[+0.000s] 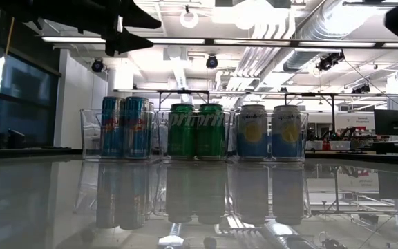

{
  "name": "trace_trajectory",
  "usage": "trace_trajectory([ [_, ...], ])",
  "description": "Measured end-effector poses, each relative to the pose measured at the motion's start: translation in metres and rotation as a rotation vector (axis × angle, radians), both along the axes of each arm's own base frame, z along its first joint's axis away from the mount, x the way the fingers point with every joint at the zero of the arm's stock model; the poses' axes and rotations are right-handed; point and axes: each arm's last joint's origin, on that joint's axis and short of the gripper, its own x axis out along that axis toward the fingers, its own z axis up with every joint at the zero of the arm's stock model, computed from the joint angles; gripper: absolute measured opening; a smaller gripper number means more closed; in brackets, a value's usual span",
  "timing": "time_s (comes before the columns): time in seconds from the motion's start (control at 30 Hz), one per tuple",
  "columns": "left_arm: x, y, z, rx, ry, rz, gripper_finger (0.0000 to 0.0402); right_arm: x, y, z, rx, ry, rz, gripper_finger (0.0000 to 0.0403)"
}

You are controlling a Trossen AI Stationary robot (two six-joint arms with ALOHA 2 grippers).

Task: Sort soda cans
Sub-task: Put the blue-white soda can into the right transparent bin

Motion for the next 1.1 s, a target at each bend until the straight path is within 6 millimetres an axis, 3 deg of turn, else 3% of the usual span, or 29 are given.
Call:
trace_trajectory([
  [0.33,0.0,0.0,0.0,-0.009,0.001,0.001,0.0333,-0.006,-0.001,-0.023,-0.189,0.135,0.18,0.033],
  [0.63,0.0,0.0,-0.001,-0.02,0.007,0.002,0.0333,-0.004,0.001,-0.03,-0.203,0.171,0.148,0.0318],
  [0.77,0.0,0.0,-0.001,-0.02,0.006,0.002,0.0333,-0.001,0.0,-0.03,-0.187,0.18,0.051,0.0286],
  [0.9,0.0,0.0,-0.001,-0.02,0.006,0.002,0.0333,0.008,-0.002,-0.026,-0.182,0.157,-0.132,0.0281],
  [1.1,0.0,0.0,-0.001,-0.019,0.006,0.002,0.0333,0.041,-0.023,0.006,-0.204,0.008,-0.452,0.0281],
])
